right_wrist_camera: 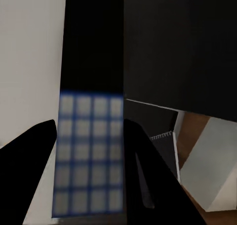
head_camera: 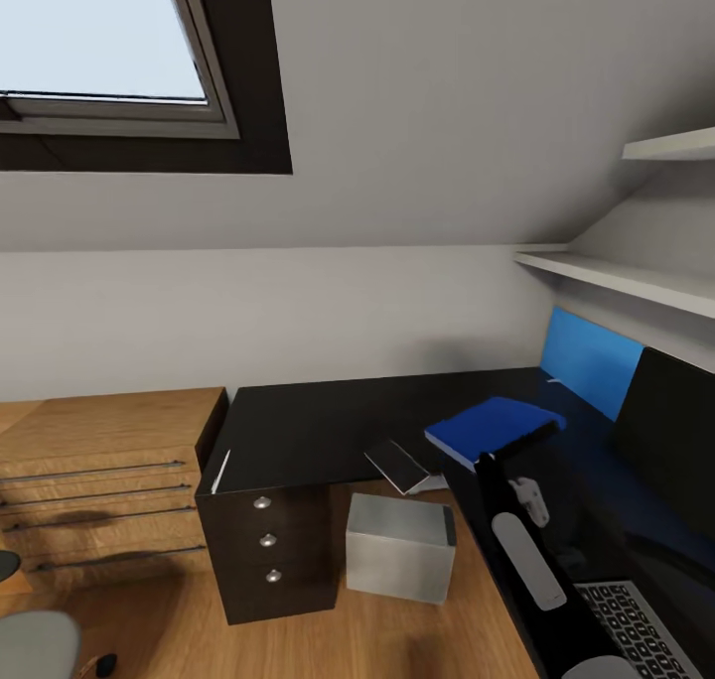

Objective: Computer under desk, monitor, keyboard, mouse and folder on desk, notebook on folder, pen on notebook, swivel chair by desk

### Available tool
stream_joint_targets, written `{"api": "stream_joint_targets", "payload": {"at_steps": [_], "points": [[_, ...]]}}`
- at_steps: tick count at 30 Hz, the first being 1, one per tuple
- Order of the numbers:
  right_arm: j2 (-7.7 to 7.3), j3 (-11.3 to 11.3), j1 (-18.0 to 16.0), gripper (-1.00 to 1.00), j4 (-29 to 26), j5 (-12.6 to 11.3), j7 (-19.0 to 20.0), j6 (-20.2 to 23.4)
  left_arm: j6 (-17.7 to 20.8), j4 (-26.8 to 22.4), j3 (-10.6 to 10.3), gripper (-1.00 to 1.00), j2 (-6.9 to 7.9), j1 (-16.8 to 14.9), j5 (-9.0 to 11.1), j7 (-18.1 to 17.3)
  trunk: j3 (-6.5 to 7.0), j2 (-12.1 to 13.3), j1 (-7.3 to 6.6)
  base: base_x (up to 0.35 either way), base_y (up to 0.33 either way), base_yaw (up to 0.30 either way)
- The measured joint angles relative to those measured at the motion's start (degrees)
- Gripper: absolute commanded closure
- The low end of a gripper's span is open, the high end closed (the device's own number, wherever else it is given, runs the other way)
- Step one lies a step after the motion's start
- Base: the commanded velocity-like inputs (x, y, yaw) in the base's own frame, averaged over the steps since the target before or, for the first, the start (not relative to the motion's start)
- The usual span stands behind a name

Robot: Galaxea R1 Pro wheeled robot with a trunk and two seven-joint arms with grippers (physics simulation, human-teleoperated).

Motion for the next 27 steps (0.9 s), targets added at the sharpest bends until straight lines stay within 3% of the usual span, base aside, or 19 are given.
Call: {"api": "stream_joint_targets", "payload": {"at_steps": [4,8,17,21,27], "points": [[0.59,0.4,0.0,1.00,0.3,-0.1,0.3,-1.5,0.3,-0.3,0.3,-1.00,-0.34,0.3,0.2,0.1,0.00,0.0,0.00,0.005,0.000,0.000],[1.59,-0.9,-1.3,1.00,1.6,-0.5,0.0,-1.9,-0.6,0.4,0.4,-1.00,-1.22,1.6,0.2,0.2,0.00,0.0,0.00,0.000,0.000,0.000],[-0.62,-4.0,-2.2,1.00,4.5,-2.4,-0.7,-1.4,-1.8,1.5,-0.1,-1.00,-0.91,1.7,-0.1,0.1,0.00,0.0,-0.01,0.031,0.000,0.000],[-0.65,-5.0,-2.3,1.00,5.0,-2.4,-0.7,-1.5,-1.9,1.5,-0.1,-1.00,-0.90,1.7,-0.1,0.0,0.00,0.0,-0.02,0.241,0.000,0.000],[-0.51,-4.8,-2.3,1.00,5.1,-2.5,-0.7,-1.4,-1.8,1.5,-0.1,-1.00,-0.89,1.7,0.0,0.0,0.00,0.0,0.00,0.064,0.000,0.000]]}}
